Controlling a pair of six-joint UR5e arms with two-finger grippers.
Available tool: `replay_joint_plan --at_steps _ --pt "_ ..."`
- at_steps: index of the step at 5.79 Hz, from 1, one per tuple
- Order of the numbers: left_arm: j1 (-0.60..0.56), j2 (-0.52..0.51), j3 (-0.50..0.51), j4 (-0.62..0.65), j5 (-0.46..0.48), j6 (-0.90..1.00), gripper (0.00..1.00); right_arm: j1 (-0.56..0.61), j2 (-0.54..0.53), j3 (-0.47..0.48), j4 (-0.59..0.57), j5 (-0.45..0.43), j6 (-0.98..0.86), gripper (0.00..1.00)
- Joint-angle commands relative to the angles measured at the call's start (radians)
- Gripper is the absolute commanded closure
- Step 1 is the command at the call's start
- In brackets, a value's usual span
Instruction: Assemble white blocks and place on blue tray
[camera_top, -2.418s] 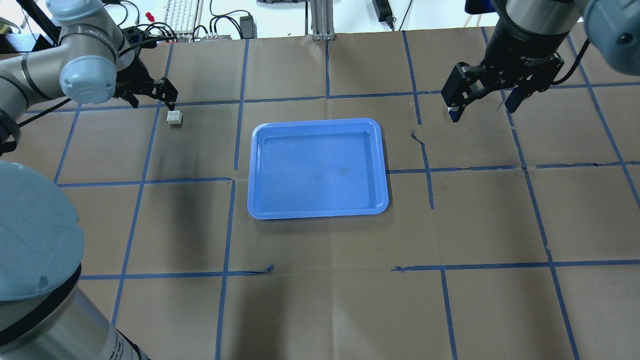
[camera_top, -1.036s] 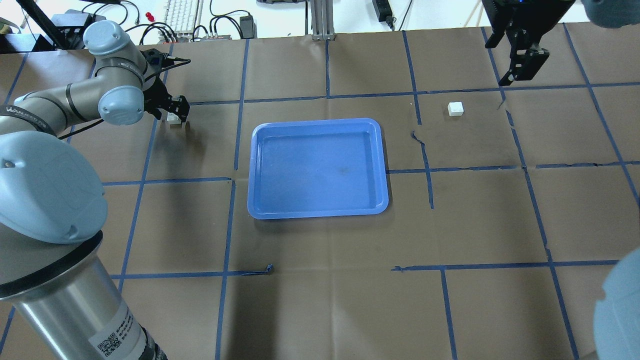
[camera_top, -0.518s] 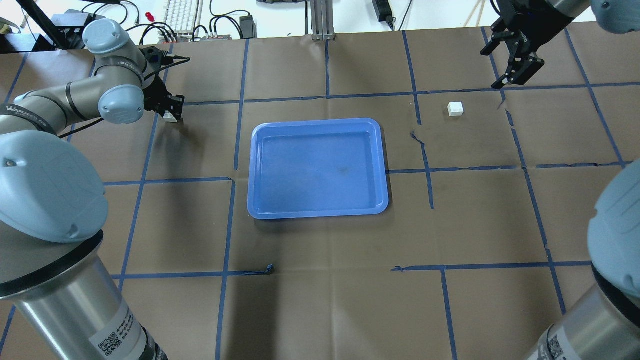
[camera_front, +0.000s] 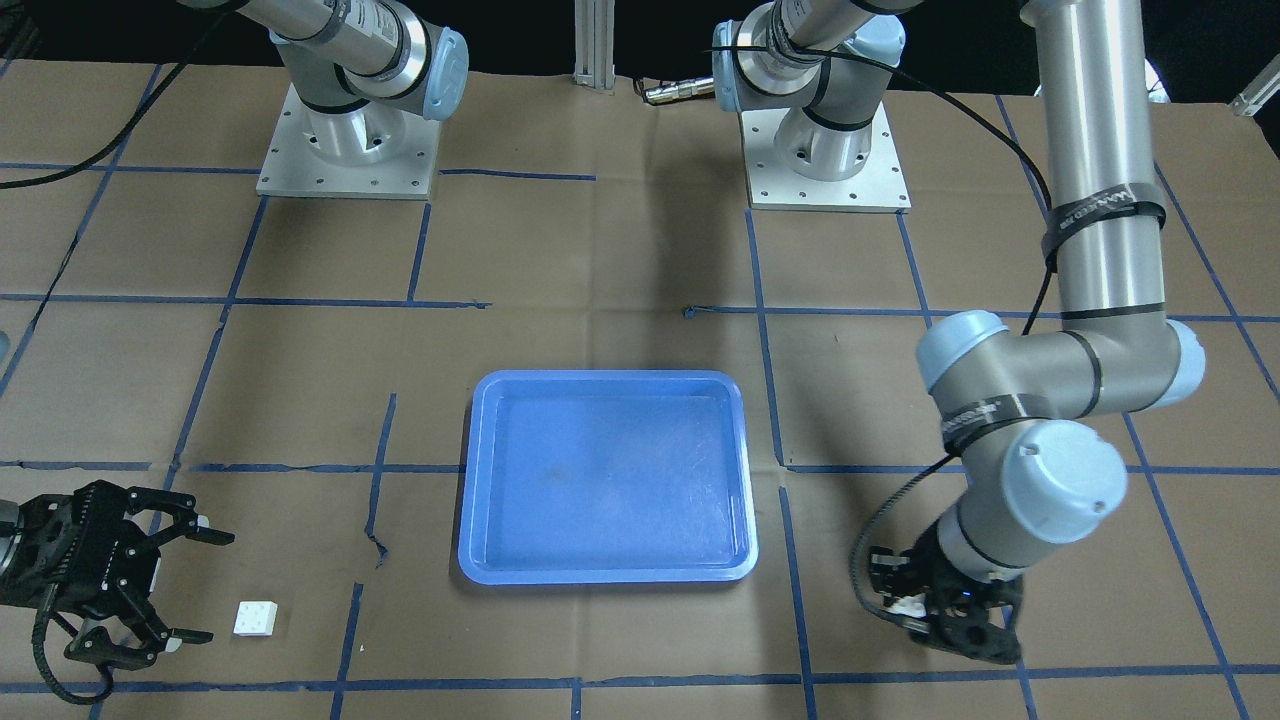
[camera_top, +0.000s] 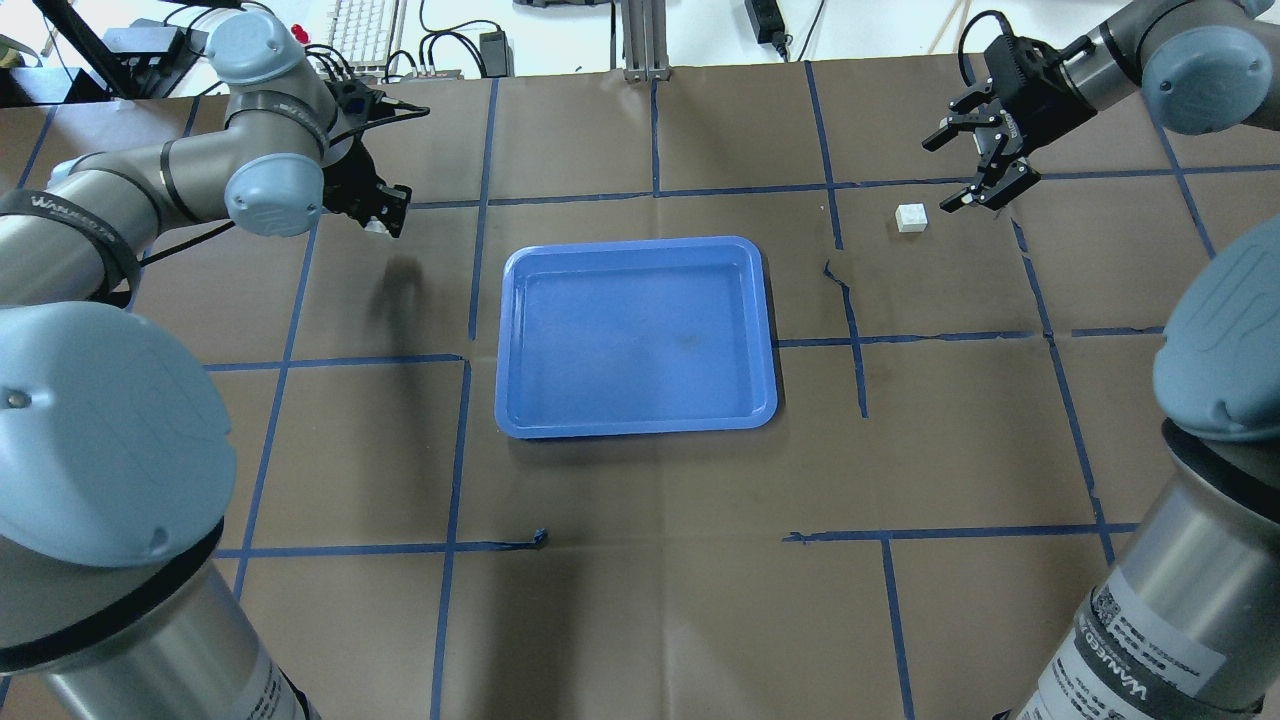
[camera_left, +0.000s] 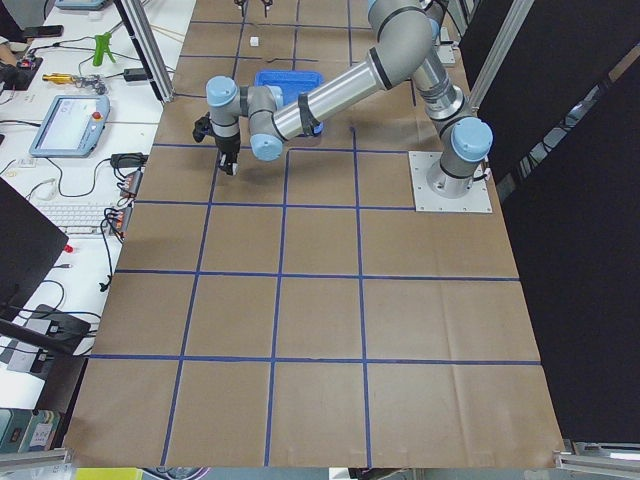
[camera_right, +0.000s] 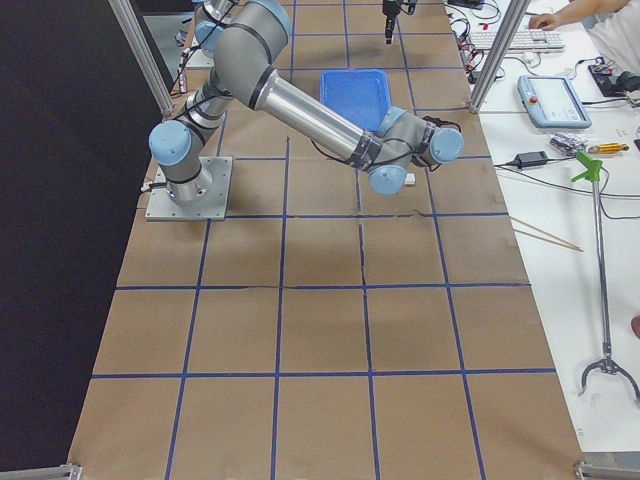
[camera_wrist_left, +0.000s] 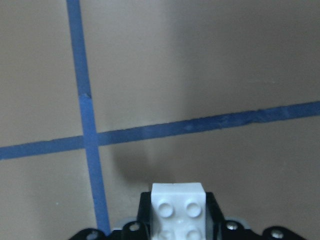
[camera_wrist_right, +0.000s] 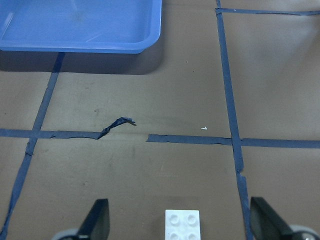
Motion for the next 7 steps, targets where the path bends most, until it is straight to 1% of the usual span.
replay_joint_plan --at_steps 1,2,3,4,5,6,7 --pt "-0.223 0.1 -0.041 -0.095 0.0 0.006 0.95 -0.022 0.068 0.004 -0.053 0.022 -0.021 0.0" --pt "-0.326 0.13 -0.097 -0.095 0.003 0.071 0.95 -0.022 0.091 0.005 -0.071 0.023 -0.021 0.0" --pt "-0.377 0.142 -0.151 -0.089 0.006 0.204 0.99 -0.022 0.107 0.005 -0.073 0.02 -0.022 0.0" --pt "-0.386 0.127 -0.18 -0.071 0.007 0.432 0.99 -0.022 0.113 0.002 -0.073 0.017 -0.022 0.0" --pt "-0.387 0.106 -0.19 -0.023 -0.002 0.684 0.98 -0.02 0.113 0.002 -0.07 0.017 -0.022 0.01" --pt "-0.393 0.101 -0.211 -0.017 -0.02 0.77 0.97 -0.02 0.112 0.001 -0.069 0.017 -0.022 0.1" --pt "-0.407 0.095 -0.222 0.012 -0.02 0.809 0.96 -0.02 0.11 -0.001 -0.07 0.016 -0.022 0.25"
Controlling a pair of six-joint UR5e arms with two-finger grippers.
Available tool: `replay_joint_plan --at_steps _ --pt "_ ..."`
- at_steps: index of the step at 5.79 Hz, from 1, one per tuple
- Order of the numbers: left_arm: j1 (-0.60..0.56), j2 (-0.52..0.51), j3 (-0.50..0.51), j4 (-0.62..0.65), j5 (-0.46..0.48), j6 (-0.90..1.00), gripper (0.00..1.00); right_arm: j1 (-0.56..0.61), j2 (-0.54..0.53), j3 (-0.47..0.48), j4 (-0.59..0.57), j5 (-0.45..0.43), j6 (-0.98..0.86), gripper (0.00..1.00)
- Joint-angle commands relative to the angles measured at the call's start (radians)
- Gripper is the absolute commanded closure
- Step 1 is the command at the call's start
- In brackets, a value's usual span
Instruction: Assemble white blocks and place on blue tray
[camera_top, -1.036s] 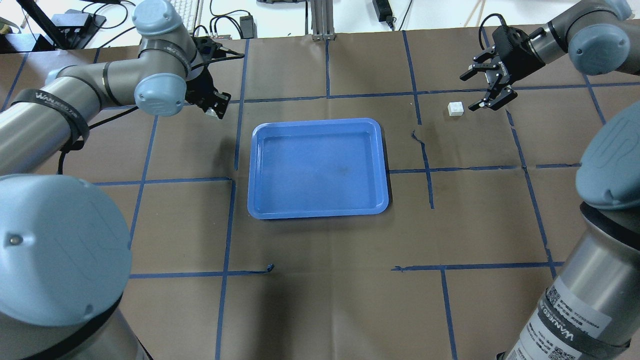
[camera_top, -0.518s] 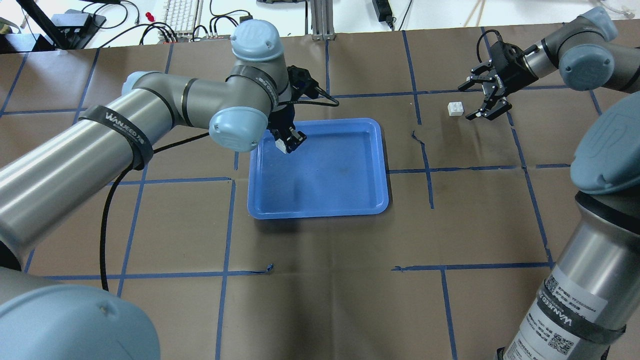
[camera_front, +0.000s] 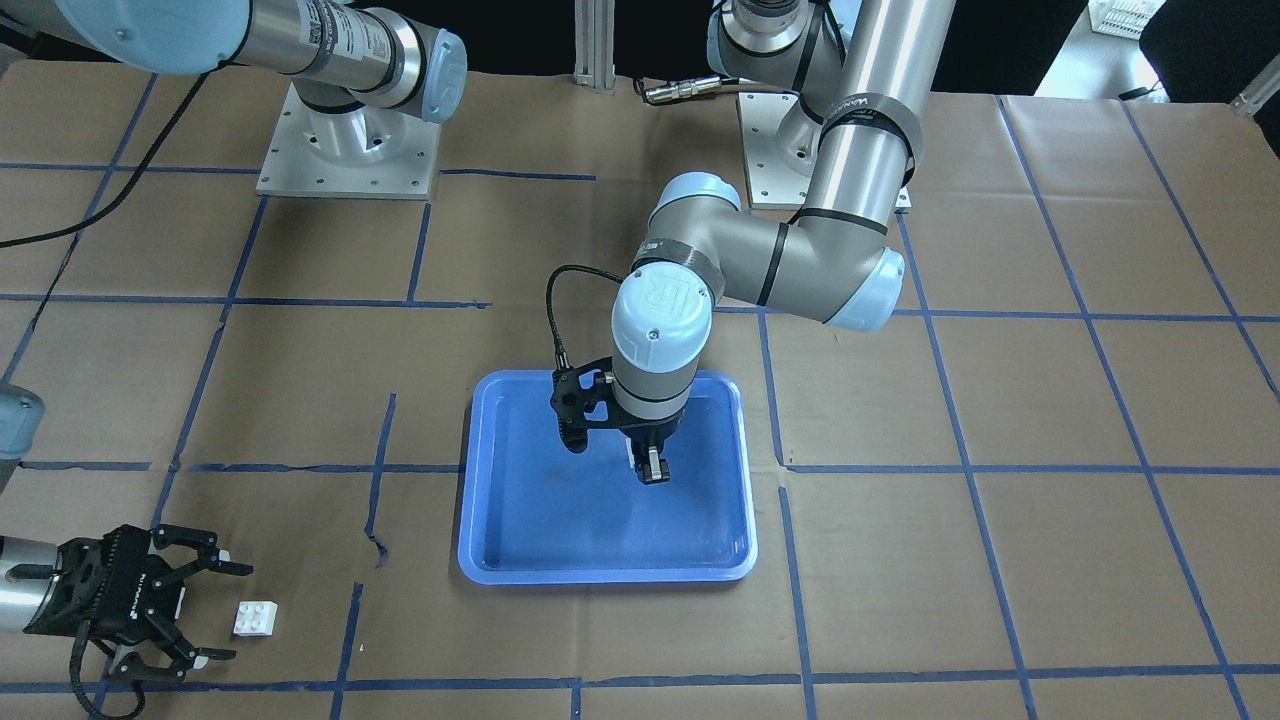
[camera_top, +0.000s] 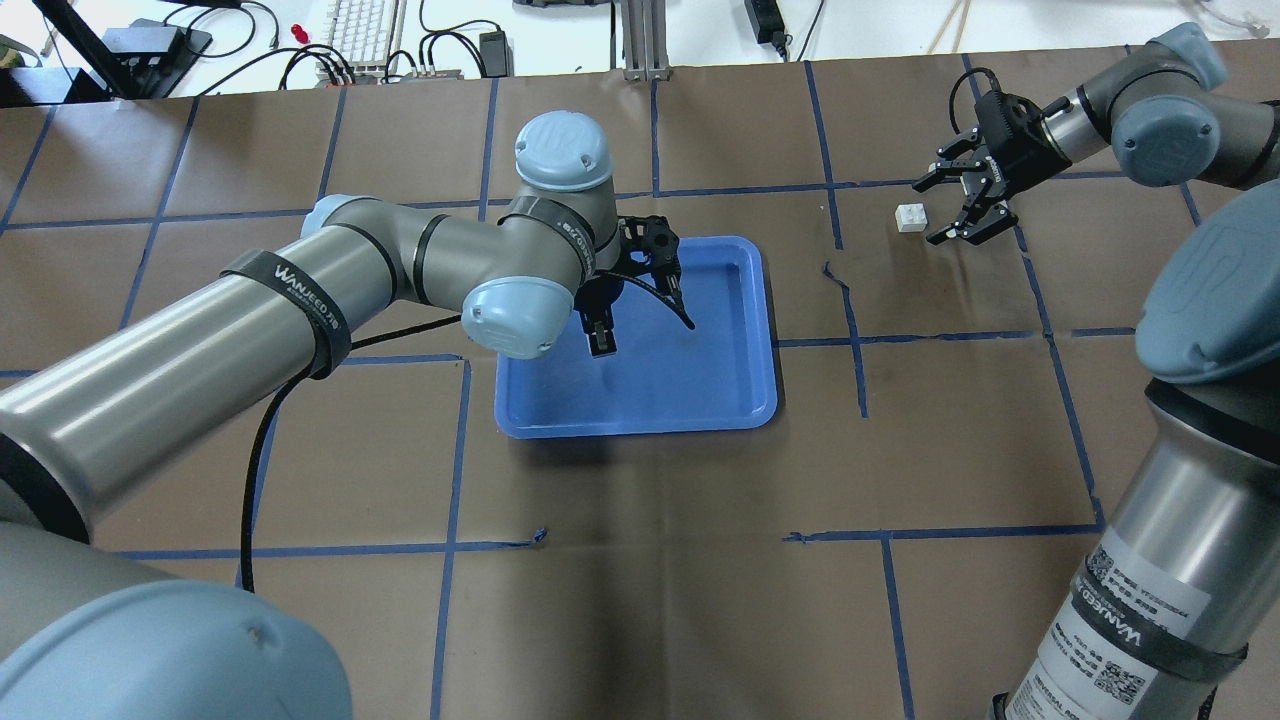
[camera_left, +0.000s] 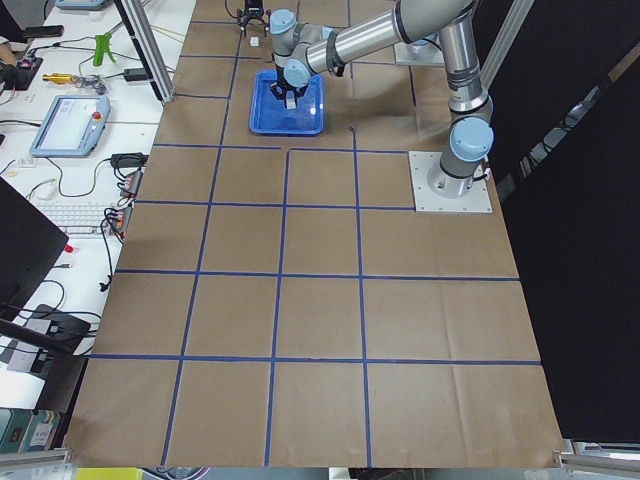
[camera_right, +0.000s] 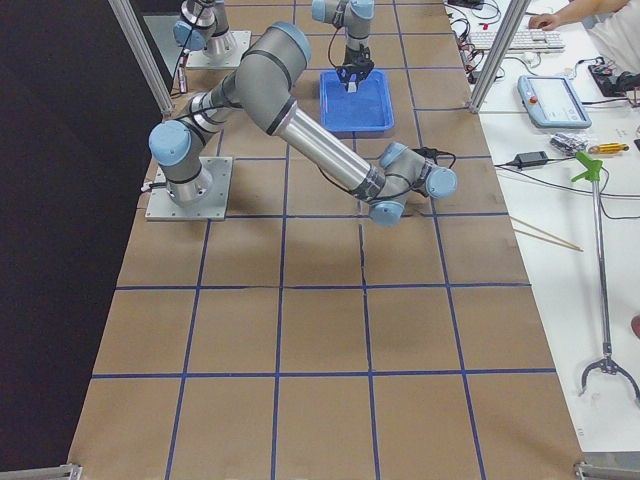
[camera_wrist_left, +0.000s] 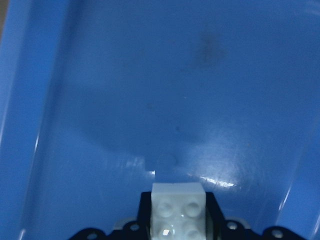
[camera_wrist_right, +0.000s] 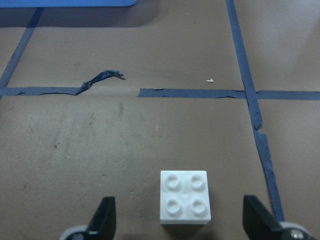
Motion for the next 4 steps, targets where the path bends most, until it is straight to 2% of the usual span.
replay_joint_plan --at_steps 1,2,3,4 --pt "-0.012 -0.027 -0.023 0.068 -0.004 0.06 0.94 0.0 -0.001 -0.001 -0.022 -0.001 -0.011 0.38" --pt "-0.014 -0.038 -0.026 0.117 -0.004 0.057 0.86 0.0 0.002 0.0 -0.027 -0.001 -0.011 0.41" --pt "-0.014 -0.057 -0.028 0.148 -0.006 0.05 0.37 0.0 0.002 0.0 -0.027 0.0 -0.011 0.44" --pt "-0.014 -0.048 -0.027 0.136 -0.009 0.021 0.1 0.0 0.004 0.0 -0.025 0.0 -0.011 0.45"
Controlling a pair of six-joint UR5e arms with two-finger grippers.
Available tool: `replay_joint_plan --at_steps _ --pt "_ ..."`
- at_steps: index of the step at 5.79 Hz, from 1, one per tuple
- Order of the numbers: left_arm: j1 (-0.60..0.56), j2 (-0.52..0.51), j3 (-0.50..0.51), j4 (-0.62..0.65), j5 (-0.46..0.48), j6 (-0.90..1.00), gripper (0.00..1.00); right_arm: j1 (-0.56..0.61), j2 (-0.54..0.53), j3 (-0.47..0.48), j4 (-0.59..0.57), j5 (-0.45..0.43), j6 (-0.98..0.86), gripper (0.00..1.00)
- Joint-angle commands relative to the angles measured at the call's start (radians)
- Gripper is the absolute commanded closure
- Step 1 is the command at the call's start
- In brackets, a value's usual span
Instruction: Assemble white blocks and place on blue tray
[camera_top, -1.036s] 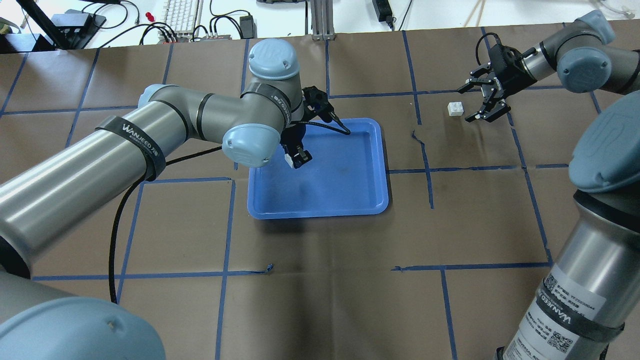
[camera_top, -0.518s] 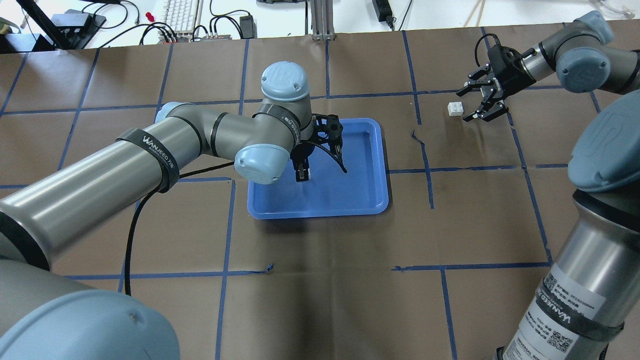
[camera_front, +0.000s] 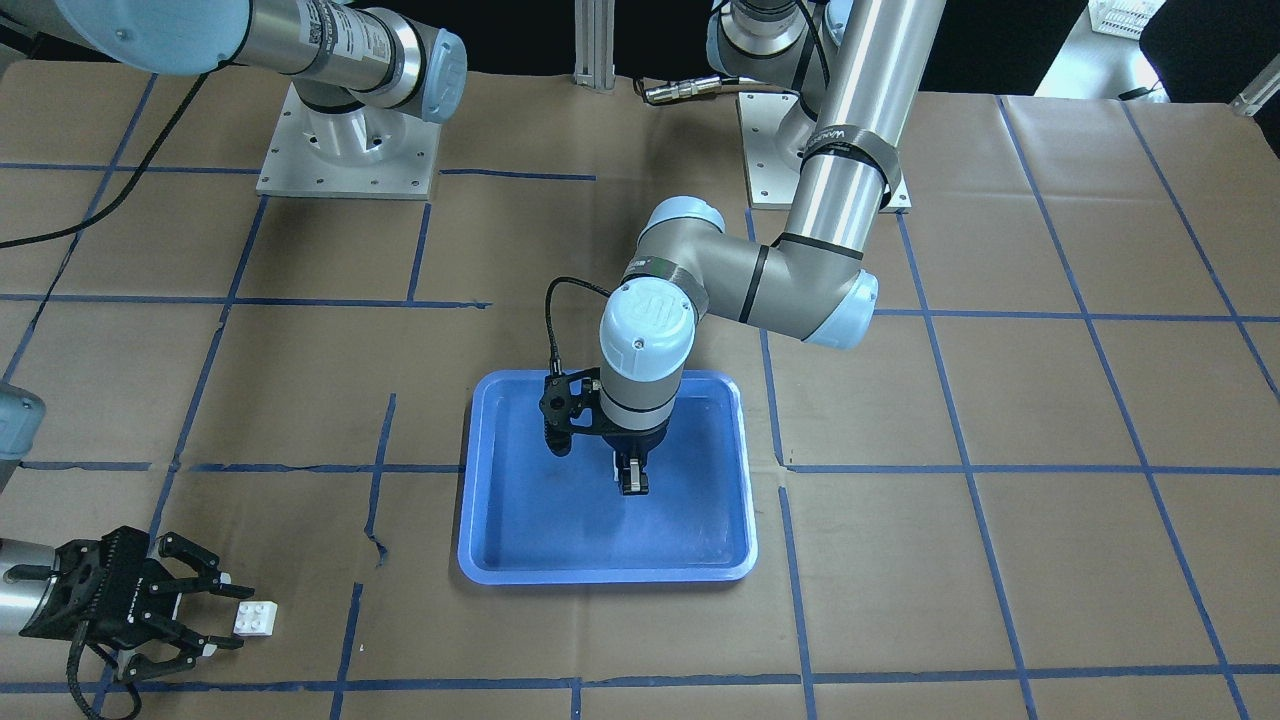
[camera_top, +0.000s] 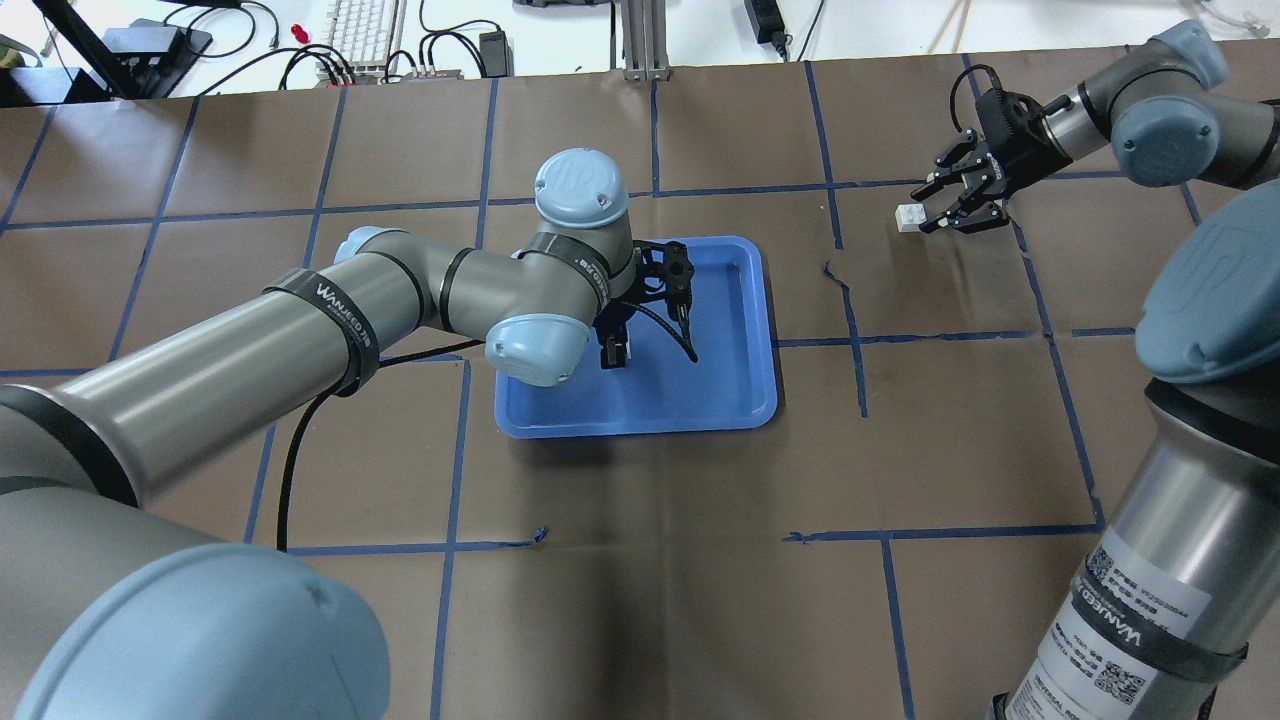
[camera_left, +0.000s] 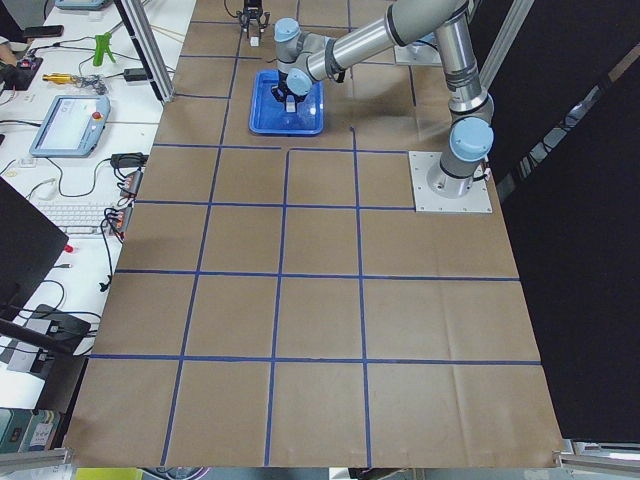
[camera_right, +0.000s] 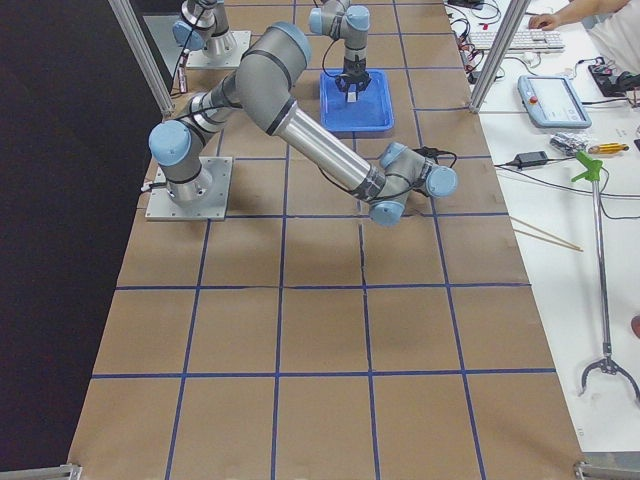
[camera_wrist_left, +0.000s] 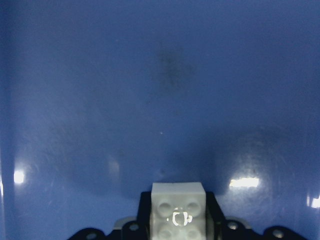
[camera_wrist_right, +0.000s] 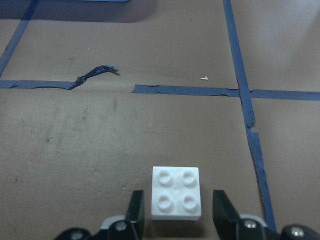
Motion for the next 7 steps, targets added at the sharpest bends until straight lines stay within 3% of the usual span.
replay_joint_plan --at_steps 1,3,4,6,7 --pt "0.0 0.023 0.009 -0.023 -0.031 -0.034 0.06 0.003 0.001 0.0 0.0 0.0 0.0 0.51" --pt "0.01 0.181 0.095 -0.363 -0.038 -0.082 0.05 0.003 0.0 0.0 0.0 0.0 0.0 0.68" --pt "0.067 0.255 0.116 -0.465 -0.039 -0.174 0.05 0.003 -0.005 -0.001 0.0 0.0 0.0 0.73" --pt "0.112 0.413 0.13 -0.526 -0.029 -0.48 0.04 0.011 -0.087 -0.001 0.005 0.0 0.015 0.74" --pt "0.198 0.464 0.129 -0.59 -0.016 -0.562 0.01 0.024 -0.144 0.024 0.016 -0.001 0.017 0.74"
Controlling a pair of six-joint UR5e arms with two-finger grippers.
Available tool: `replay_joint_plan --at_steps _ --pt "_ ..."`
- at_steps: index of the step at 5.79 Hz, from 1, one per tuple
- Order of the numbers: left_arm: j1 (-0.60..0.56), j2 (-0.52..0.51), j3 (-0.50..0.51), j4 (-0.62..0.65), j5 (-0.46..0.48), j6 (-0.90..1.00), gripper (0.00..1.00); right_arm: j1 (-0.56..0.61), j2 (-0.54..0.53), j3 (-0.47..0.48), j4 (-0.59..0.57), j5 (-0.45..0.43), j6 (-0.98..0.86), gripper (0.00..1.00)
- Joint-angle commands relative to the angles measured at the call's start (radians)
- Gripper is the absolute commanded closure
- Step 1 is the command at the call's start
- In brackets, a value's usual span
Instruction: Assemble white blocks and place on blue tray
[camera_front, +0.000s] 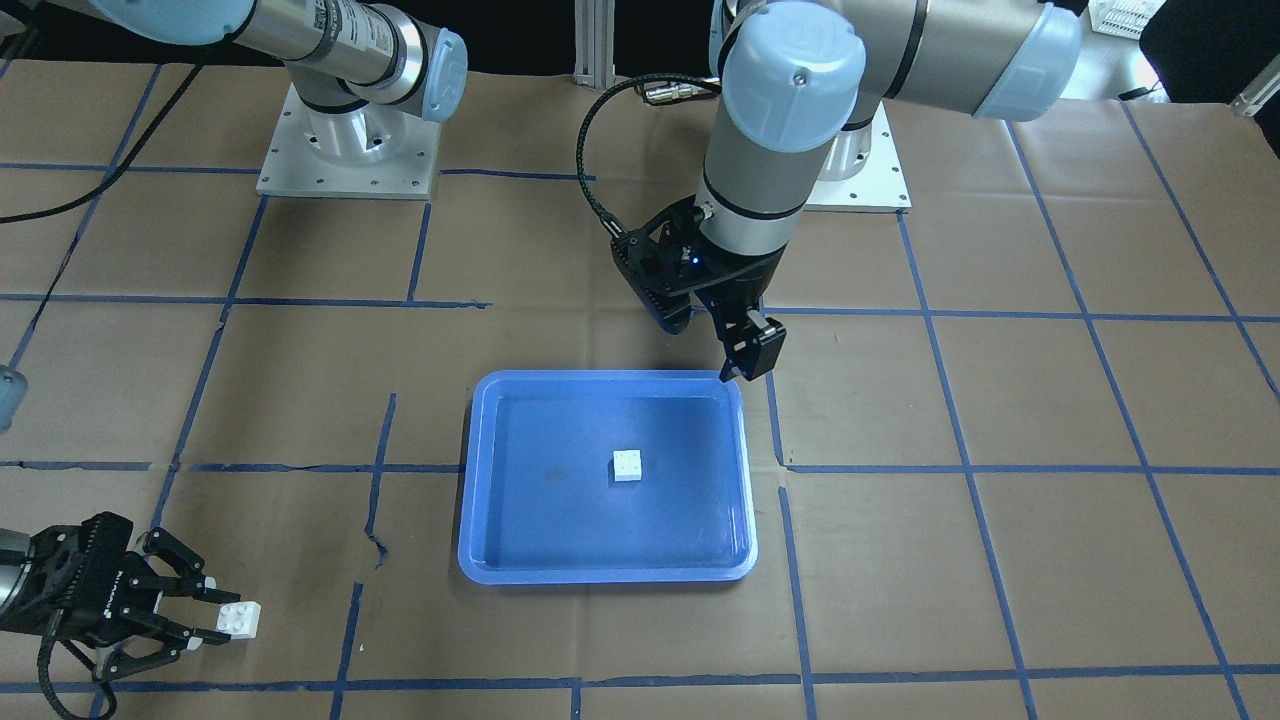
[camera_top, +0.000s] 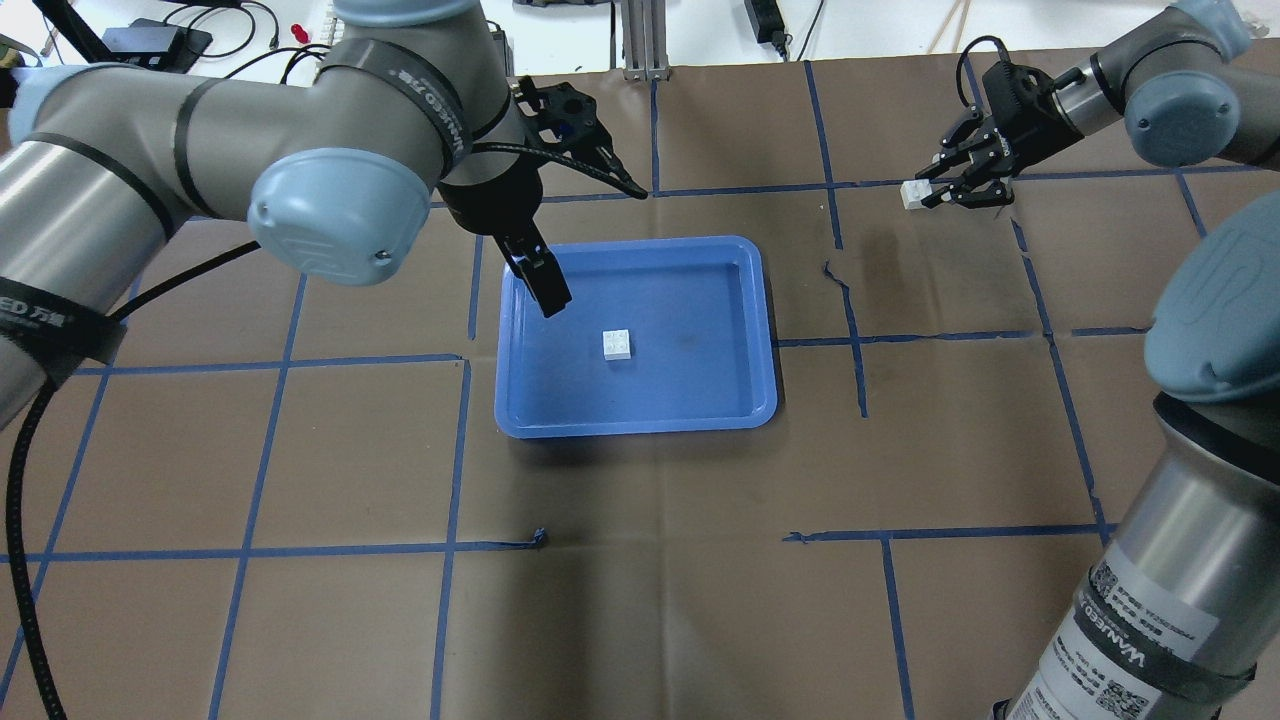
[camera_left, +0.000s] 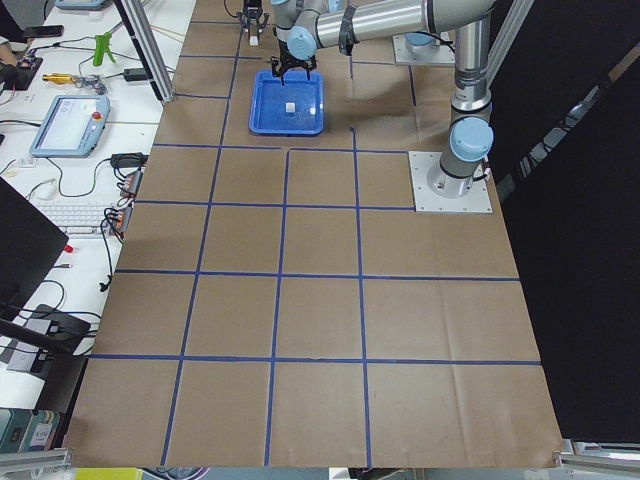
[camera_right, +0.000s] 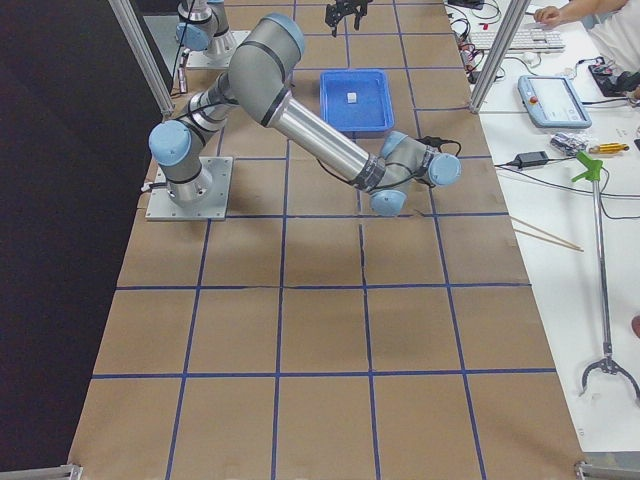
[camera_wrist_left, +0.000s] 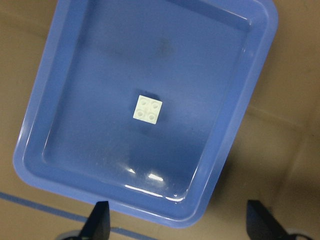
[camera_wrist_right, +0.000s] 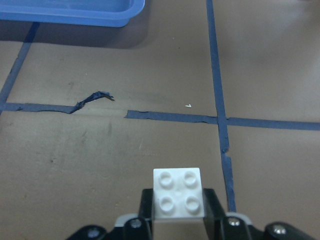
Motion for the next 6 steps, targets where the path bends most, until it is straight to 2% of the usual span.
replay_joint_plan --at_steps 1,3,4,5,6 --pt "0.147 0.098 0.003 -0.077 0.009 -0.232 0.01 0.044 -0.124 0.106 0.005 0.002 0.015 0.73" --pt "0.181 0.167 0.006 -0.081 0.045 -0.516 0.01 0.114 -0.26 0.309 -0.056 0.008 0.093 0.73" --pt "0.18 0.169 0.011 -0.1 0.062 -0.581 0.01 0.183 -0.274 0.425 -0.211 0.009 0.186 0.73" --pt "0.177 0.169 0.011 -0.108 0.064 -0.667 0.01 0.276 -0.279 0.492 -0.375 0.02 0.345 0.74" --pt "0.177 0.169 0.011 -0.107 0.064 -0.672 0.01 0.35 -0.279 0.558 -0.533 0.052 0.491 0.74"
